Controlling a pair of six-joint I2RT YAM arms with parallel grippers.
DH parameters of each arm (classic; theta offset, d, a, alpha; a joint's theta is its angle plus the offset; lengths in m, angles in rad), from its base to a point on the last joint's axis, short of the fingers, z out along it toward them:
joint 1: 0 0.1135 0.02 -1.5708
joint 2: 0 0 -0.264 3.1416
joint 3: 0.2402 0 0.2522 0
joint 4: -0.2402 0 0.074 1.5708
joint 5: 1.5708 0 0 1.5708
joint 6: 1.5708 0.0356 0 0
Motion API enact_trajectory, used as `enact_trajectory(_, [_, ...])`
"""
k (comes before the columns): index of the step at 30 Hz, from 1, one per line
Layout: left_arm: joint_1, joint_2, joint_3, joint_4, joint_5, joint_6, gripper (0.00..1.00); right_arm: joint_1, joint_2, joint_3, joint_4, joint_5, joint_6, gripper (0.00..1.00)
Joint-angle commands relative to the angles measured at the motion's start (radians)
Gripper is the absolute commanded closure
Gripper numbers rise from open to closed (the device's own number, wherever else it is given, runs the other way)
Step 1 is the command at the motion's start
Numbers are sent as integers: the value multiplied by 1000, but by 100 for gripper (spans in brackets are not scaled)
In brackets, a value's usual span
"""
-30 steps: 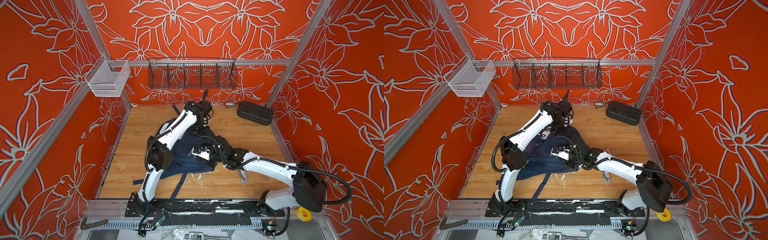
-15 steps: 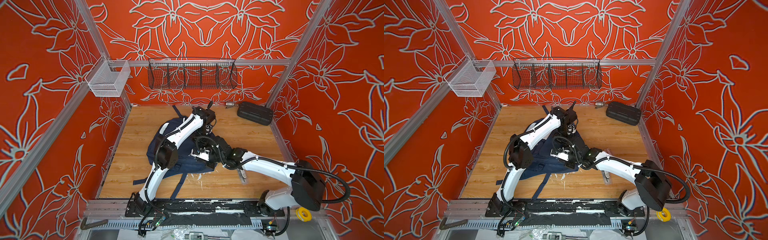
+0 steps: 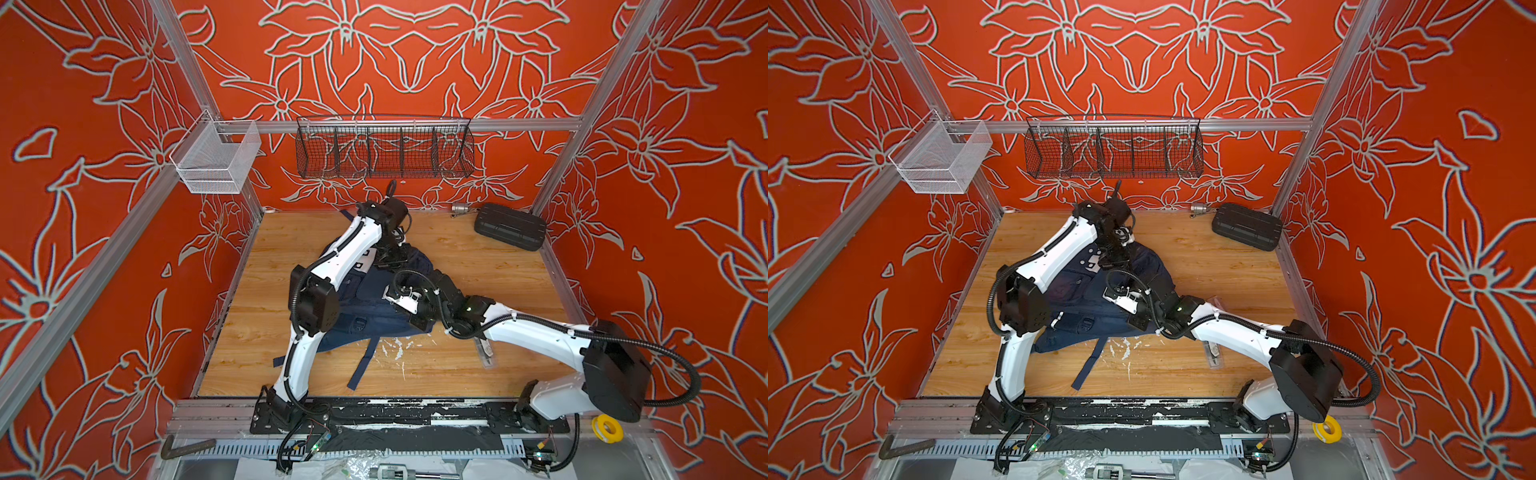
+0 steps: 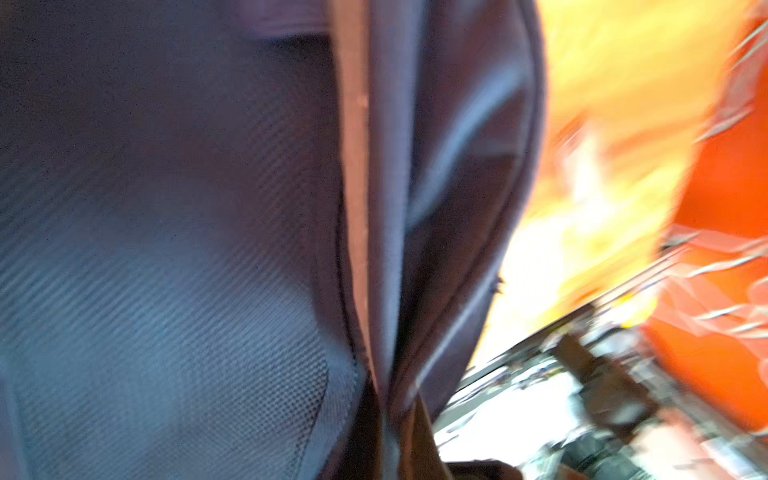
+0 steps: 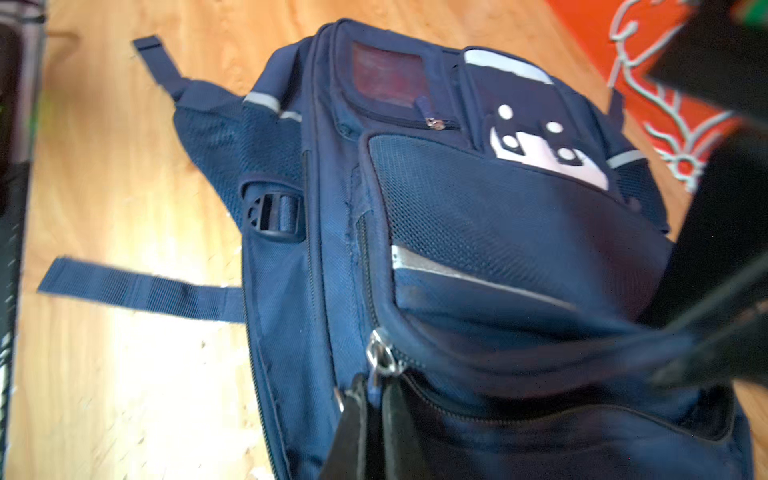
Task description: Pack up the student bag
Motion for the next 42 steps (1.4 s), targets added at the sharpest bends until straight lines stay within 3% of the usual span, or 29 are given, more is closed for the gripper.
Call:
enact_trajectory(1, [2, -126, -34, 434, 122, -227, 100, 38, -14, -4, 69, -91, 57, 100])
enact_trajectory(7, [15, -159, -109, 623, 101, -400, 100, 40, 4, 9, 85, -92, 92, 100])
enact_trajectory(13, [24, -190, -108, 649, 19, -436, 100, 41, -28, 24, 37, -103, 89, 100])
enact_trajectory(18, [14, -202, -163, 743, 15, -508, 100, 60, 34, 70, 84, -111, 199, 100])
enact_trajectory(26, [0, -236, -181, 744, -40, -498, 100, 68, 85, 119, 83, -162, 283, 100])
enact_trajectory(35, [-2, -226, -171, 788, -5, -538, 100, 121, 147, 163, 14, -97, 143, 100])
enact_trajectory(42, [-1, -227, -121, 608, -28, -412, 100, 116, 117, 135, 4, -118, -38, 100])
